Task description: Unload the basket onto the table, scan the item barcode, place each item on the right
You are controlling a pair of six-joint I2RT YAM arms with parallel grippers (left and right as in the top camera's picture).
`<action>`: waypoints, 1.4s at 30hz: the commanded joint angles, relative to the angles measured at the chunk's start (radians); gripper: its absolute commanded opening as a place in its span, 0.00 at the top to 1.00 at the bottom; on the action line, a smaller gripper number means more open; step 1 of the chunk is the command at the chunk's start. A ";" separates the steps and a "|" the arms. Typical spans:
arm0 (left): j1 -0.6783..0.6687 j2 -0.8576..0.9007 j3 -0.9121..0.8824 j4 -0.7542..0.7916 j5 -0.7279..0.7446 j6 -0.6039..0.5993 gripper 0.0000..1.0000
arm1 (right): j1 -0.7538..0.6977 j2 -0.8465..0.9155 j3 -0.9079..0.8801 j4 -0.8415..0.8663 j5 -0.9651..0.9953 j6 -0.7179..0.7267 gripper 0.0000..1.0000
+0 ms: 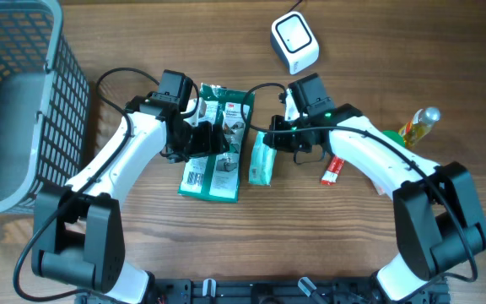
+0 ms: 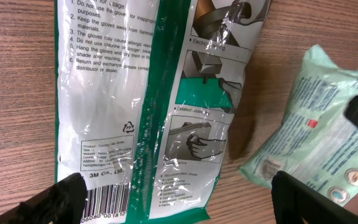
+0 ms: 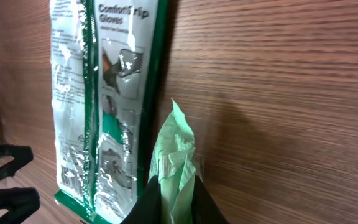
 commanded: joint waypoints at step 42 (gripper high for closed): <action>-0.003 -0.005 -0.009 0.003 -0.006 -0.005 0.12 | 0.021 -0.009 0.002 0.013 0.083 0.023 0.79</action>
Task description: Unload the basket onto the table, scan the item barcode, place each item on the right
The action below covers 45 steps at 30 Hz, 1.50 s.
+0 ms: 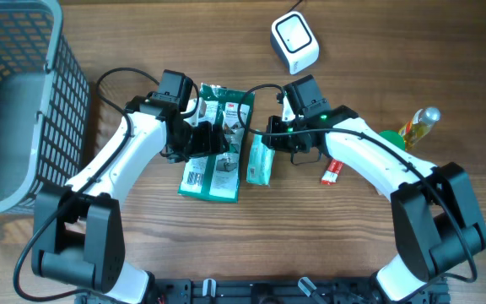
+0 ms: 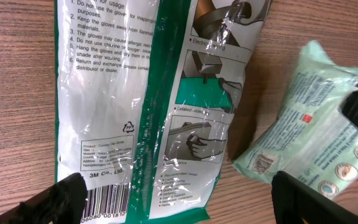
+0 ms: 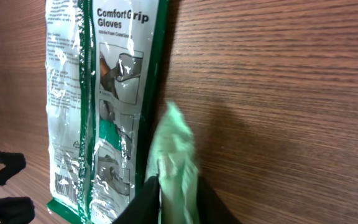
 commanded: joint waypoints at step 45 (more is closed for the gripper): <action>-0.212 -0.003 -0.009 0.073 0.002 -0.141 0.89 | -0.046 0.011 0.152 -0.351 0.102 -0.047 0.23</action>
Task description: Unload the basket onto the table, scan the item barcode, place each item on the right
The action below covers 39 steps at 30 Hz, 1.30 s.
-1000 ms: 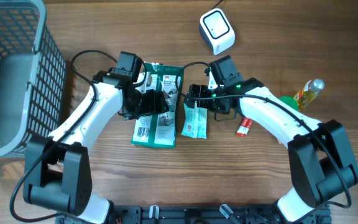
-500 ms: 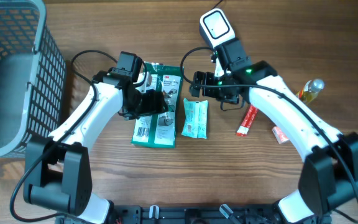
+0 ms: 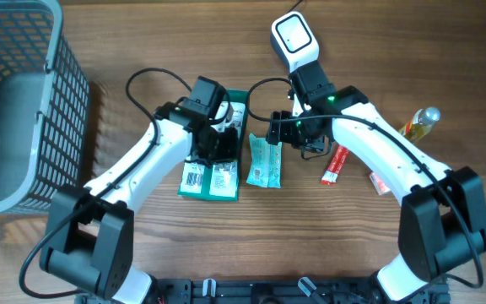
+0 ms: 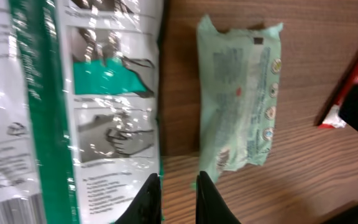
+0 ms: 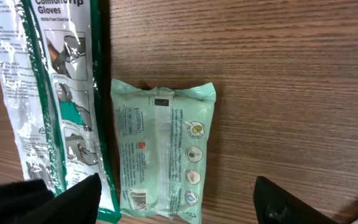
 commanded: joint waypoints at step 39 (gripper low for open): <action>-0.119 0.209 -0.008 0.082 -0.066 -0.082 0.85 | -0.090 0.252 -0.015 0.150 -0.357 -0.163 0.47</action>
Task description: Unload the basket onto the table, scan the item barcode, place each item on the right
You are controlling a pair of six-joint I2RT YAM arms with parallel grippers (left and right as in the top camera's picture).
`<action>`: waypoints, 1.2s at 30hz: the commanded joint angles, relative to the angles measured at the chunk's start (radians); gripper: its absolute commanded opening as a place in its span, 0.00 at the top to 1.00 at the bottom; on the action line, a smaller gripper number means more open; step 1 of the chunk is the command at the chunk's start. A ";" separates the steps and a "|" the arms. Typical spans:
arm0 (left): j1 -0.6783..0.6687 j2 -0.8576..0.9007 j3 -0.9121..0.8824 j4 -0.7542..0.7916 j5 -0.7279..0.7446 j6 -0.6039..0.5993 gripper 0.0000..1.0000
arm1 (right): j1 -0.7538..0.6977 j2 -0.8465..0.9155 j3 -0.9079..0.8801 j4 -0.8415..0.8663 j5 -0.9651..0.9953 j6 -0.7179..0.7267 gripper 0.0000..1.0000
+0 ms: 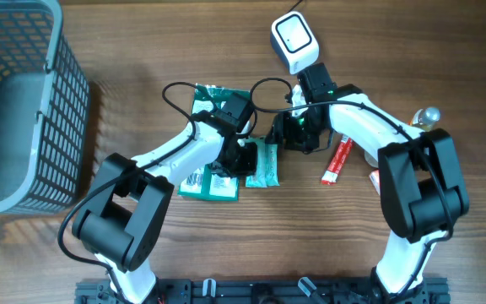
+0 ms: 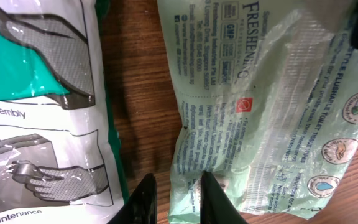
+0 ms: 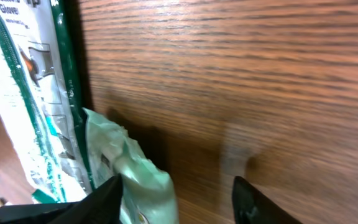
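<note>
A pale green wipes pack [image 1: 266, 165] [image 2: 260, 106] lies flat on the wooden table, right of the green and white gloves pack [image 1: 212, 143] [image 2: 36, 93]. My left gripper [image 1: 243, 159] [image 2: 178, 186] is low at the wipes pack's left edge, its jaws close together with that edge between them. My right gripper [image 1: 298, 138] [image 3: 179, 186] stands open at the pack's far end [image 3: 135, 180], which sits by its left finger. The white scanner [image 1: 294, 42] stands at the back, behind the right wrist.
A grey wire basket [image 1: 15, 101] fills the left side. A red tube [image 1: 335, 162] lies right of the wipes pack. A bottle [image 1: 424, 118] is partly hidden behind the right arm. Cables loop over the gloves pack.
My left gripper has moved right from over the gloves pack to the wipes pack's left edge. My right gripper, still open, has come down to the pack's far end. The pack lies where it was.
First my right gripper was shut on the wipes pack, holding it on edge beside the gloves pack, with the left gripper wide open over the gloves. Then the right had let go, the pack lay flat, and the left jaws had narrowed. Now both grippers are at the pack.
</note>
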 commanded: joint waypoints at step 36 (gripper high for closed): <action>-0.005 0.031 -0.007 0.013 -0.046 -0.006 0.84 | 0.028 0.045 -0.011 0.008 -0.083 -0.084 0.95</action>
